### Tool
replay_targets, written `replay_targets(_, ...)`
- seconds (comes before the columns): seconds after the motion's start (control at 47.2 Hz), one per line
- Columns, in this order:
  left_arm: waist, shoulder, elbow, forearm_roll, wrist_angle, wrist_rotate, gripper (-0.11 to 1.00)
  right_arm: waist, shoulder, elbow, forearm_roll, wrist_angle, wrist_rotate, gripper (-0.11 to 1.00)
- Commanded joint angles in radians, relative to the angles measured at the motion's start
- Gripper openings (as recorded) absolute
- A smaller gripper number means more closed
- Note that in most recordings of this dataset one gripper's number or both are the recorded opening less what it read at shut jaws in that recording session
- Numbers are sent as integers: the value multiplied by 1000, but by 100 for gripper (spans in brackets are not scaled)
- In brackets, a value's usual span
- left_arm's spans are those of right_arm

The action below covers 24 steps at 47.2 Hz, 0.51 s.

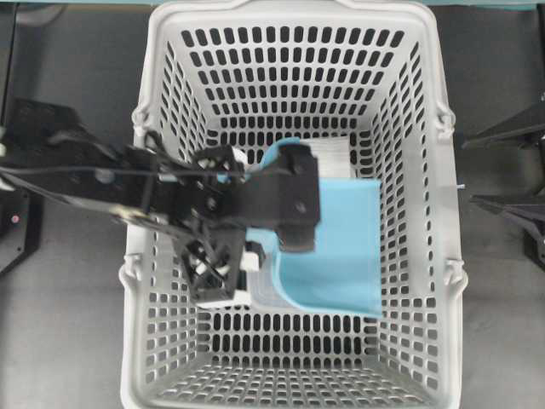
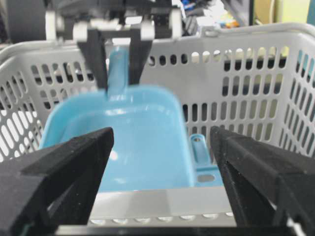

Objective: Pick up the dustpan from the shopping basket with the left arm.
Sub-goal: 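Lift the dustpan by its handle with the left gripper, tilting it up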

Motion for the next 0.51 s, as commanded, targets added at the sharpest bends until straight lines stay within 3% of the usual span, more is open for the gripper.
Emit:
replay_targets(0.0, 17, -80, -18, 5, -35, 2, 29, 2, 3, -8, 3, -5, 3, 76)
replay_targets(0.487, 37, -166, 6, 5, -117, 3, 29, 2, -14, -6, 3, 3, 18, 76)
